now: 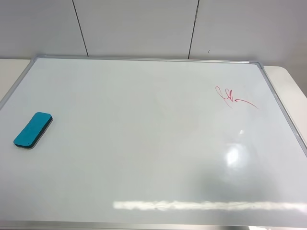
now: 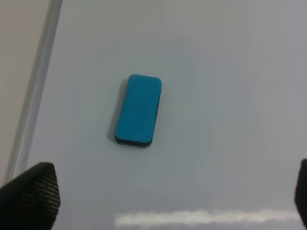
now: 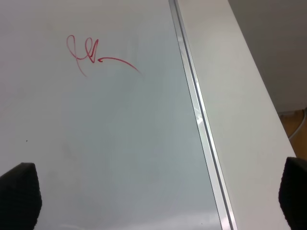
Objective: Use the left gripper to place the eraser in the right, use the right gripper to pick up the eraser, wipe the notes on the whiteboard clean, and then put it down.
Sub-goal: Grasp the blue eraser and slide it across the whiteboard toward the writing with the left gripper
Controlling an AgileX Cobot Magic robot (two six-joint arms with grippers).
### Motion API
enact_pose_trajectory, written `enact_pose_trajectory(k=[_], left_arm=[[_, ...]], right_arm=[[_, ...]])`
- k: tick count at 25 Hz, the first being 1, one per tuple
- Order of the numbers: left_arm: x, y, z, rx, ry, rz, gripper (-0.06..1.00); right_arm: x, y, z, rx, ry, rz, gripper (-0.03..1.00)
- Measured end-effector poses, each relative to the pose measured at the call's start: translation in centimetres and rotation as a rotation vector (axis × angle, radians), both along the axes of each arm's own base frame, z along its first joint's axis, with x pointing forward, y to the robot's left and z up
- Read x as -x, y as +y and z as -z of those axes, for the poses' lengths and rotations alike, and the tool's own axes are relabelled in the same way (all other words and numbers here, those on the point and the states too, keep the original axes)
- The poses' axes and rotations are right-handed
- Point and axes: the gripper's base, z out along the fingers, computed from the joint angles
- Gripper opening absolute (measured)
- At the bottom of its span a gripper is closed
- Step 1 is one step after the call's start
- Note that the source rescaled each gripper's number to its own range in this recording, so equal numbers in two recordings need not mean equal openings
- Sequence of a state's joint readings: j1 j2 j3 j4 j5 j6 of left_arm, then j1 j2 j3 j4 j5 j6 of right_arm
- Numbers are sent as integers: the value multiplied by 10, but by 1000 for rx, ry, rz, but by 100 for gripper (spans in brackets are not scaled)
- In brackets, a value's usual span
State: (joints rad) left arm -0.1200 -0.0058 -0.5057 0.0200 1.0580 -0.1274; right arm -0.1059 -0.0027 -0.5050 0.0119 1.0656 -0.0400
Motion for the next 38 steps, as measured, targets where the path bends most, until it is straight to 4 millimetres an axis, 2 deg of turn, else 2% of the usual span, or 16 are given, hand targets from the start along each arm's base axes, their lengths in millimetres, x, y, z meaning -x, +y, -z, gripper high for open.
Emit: enact_pose_trajectory(k=[13, 17, 19, 22, 27, 30, 33, 35, 38], left_arm=[[-1, 0, -1, 3, 7, -2, 100], [-20, -2, -21, 1, 41, -3, 100], [-42, -5, -32, -11, 105, -1, 98], [-79, -10, -42, -29, 203, 4, 86], [-154, -19, -36, -79, 399, 26, 61], [-197, -22, -16, -146, 538, 47, 36], [-229, -24, 10, -200, 676, 58, 9], [-246, -25, 29, -216, 765, 66, 3], [-265, -28, 58, -229, 885, 76, 1]], right_arm=[[0, 0, 0, 0, 0, 0, 100], [0, 0, 0, 0, 0, 0, 100], [0, 0, 0, 0, 0, 0, 100], [0, 0, 0, 0, 0, 0, 100], [0, 0, 0, 0, -1, 0, 100], [0, 0, 0, 0, -1, 0, 100], [0, 0, 0, 0, -2, 0, 100], [0, 0, 0, 0, -2, 0, 100], [0, 0, 0, 0, -2, 0, 100]])
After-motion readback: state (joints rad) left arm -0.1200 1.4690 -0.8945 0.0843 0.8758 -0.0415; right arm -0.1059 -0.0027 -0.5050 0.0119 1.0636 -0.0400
